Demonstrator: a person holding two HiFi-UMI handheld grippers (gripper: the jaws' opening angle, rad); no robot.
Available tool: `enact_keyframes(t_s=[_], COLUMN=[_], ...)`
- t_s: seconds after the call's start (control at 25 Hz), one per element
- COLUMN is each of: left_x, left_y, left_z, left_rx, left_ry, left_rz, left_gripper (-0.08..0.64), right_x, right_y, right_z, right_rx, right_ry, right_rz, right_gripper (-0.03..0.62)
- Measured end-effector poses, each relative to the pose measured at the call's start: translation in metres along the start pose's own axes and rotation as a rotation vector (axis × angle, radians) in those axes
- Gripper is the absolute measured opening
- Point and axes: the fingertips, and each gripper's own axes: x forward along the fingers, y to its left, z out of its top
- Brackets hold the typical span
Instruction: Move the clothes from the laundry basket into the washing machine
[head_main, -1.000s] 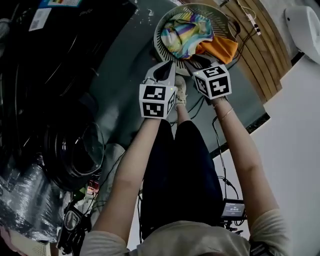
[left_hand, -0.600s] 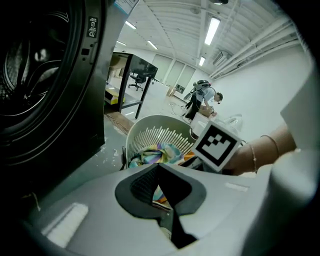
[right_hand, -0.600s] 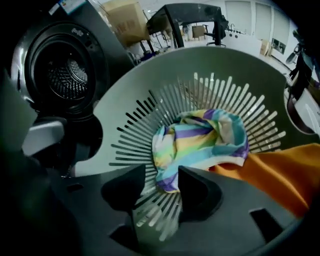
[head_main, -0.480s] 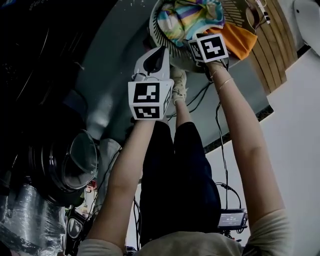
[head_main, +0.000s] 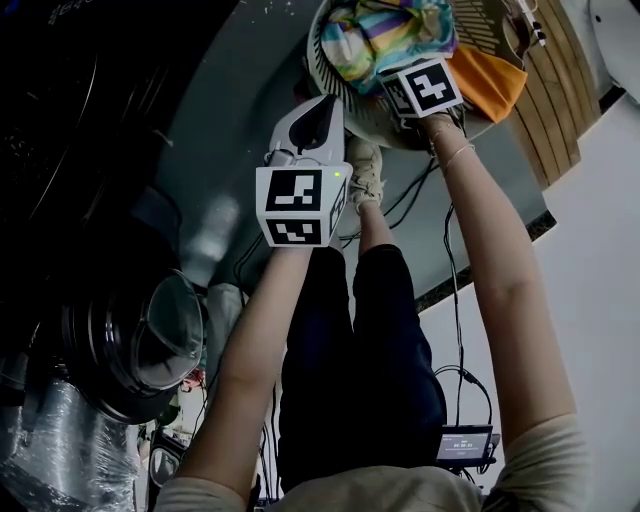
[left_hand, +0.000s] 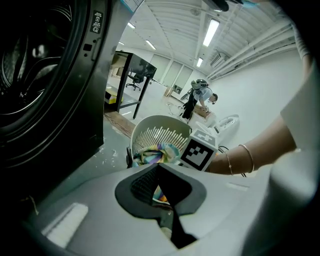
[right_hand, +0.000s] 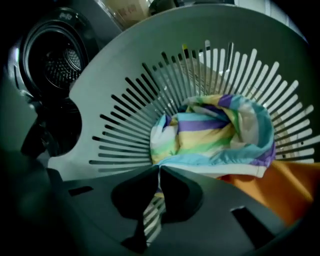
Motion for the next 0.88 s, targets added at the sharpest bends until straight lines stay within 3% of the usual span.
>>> enact_keyframes(t_s=[0.28,0.4,0.52,0.72,0.88], left_x=[-0.009,-0.012,-0.014,-0.02,-0.016], left_y=[0.001,-0.01,-0.023,-0.035,-0.036], left_z=[0.002,0.01,0.016,0.023,0.034], left_rx=[-0.003,0.019,0.107,0.259,0.378], left_ry=[-0.03,-0.092,-0.147,-0.184,-0.223], left_rz=[-0.019,-0.047,-0.093,-0.132,-0.16], left_gripper=[0.017,0.118,0.195,0.207,0.213], right_x=[-0.069,-0.111,-0.155,-0.207,-0.227], right_y=[0.044,0.065,0.079,0.111,0.156], right_z=[0.033,0.043,0.06,0.071,0.08], right_rx=[-0.074,-0.058,-0.072,-0.148,-0.236], right_ry=[-0.333,-0.489,-0.637,-0.775,-0.842], right_rz=[0.084,0.142,0.186,0.275,0.424], right_gripper=[0.017,0.017,0.015,0.014,0.014])
